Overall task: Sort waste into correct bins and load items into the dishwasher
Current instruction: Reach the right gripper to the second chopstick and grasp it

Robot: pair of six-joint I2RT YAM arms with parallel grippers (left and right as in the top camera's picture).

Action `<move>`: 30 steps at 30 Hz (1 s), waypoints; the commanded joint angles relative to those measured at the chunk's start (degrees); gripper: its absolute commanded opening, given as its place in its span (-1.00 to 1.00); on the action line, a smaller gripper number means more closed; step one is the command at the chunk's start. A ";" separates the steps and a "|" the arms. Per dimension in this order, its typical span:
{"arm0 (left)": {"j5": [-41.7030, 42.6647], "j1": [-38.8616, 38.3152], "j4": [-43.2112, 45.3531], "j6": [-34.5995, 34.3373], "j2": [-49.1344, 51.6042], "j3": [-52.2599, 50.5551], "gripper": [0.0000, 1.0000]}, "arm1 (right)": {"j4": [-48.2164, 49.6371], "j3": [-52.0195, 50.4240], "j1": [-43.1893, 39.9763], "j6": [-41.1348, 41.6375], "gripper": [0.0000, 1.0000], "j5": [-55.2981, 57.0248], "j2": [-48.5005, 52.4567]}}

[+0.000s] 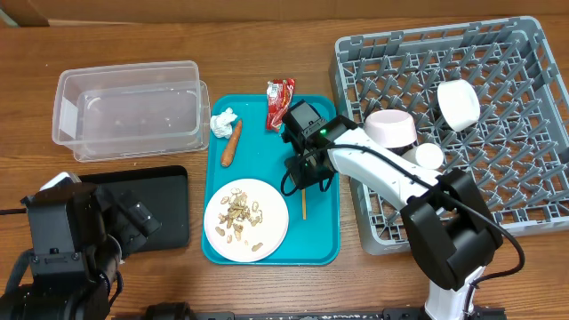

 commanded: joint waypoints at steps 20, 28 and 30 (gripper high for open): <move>-1.18 0.31 0.09 -0.55 0.09 0.76 1.00 | -1.33 -1.70 0.28 -4.07 -0.41 0.15 3.52; -1.18 0.31 0.09 -0.55 0.09 0.76 1.00 | -1.33 -1.70 0.28 -3.98 -0.72 2.62 4.24; -1.18 0.31 0.09 -0.55 0.09 0.76 1.00 | -1.38 -1.70 0.28 -3.74 -0.85 3.89 4.31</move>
